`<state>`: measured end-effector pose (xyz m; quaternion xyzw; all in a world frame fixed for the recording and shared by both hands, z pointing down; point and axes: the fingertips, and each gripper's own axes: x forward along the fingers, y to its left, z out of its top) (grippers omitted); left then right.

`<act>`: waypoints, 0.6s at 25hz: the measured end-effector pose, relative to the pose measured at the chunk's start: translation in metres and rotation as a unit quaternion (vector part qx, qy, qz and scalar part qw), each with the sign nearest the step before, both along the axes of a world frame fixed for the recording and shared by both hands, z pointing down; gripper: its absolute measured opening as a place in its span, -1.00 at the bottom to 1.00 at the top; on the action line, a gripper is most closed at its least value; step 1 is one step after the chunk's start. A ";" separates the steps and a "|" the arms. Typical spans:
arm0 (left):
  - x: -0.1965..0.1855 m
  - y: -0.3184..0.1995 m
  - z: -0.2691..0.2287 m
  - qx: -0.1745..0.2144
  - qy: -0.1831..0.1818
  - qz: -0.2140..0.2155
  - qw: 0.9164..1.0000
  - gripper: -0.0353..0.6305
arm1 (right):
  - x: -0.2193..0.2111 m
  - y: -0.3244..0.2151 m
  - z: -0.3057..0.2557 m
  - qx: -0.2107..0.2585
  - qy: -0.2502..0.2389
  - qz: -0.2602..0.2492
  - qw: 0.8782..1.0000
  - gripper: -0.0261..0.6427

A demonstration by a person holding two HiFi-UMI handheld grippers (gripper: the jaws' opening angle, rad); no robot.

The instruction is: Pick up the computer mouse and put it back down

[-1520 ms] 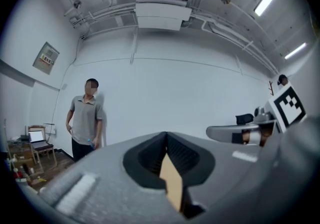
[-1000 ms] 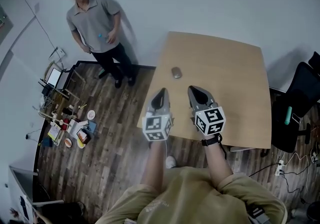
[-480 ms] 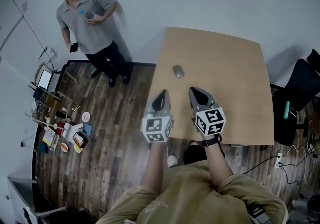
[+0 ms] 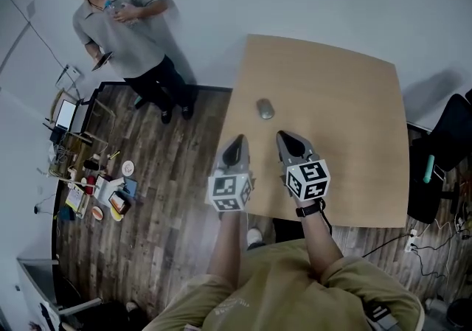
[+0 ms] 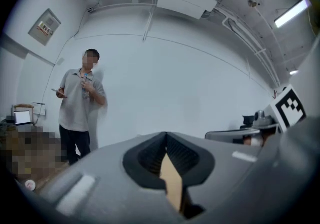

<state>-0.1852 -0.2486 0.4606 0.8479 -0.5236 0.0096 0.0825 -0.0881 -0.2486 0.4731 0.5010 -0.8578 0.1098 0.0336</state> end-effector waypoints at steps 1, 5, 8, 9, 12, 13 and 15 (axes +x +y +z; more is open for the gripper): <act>0.001 -0.007 0.003 -0.003 -0.001 -0.001 1.000 -0.89 | 0.001 -0.008 0.003 -0.002 0.001 -0.002 1.000 -0.91; 0.011 -0.032 0.017 -0.012 -0.007 -0.008 1.000 -0.89 | 0.010 -0.039 0.019 -0.021 0.004 -0.005 1.000 -0.91; 0.018 -0.047 0.031 -0.021 -0.009 -0.005 1.000 -0.89 | 0.018 -0.059 0.036 -0.041 0.004 -0.003 0.999 -0.91; 0.018 -0.053 0.035 -0.024 -0.010 -0.005 1.000 -0.89 | 0.018 -0.066 0.041 -0.046 0.005 -0.004 0.999 -0.91; 0.013 -0.068 0.048 -0.034 -0.013 -0.012 0.999 -0.89 | 0.014 -0.085 0.059 -0.060 0.013 -0.010 0.998 -0.91; 0.013 -0.074 0.053 -0.038 -0.014 -0.014 0.999 -0.89 | 0.013 -0.091 0.066 -0.065 0.016 -0.013 0.998 -0.91; 0.013 -0.086 0.063 -0.046 -0.015 -0.019 0.999 -0.89 | 0.014 -0.103 0.082 -0.077 0.022 -0.019 0.997 -0.91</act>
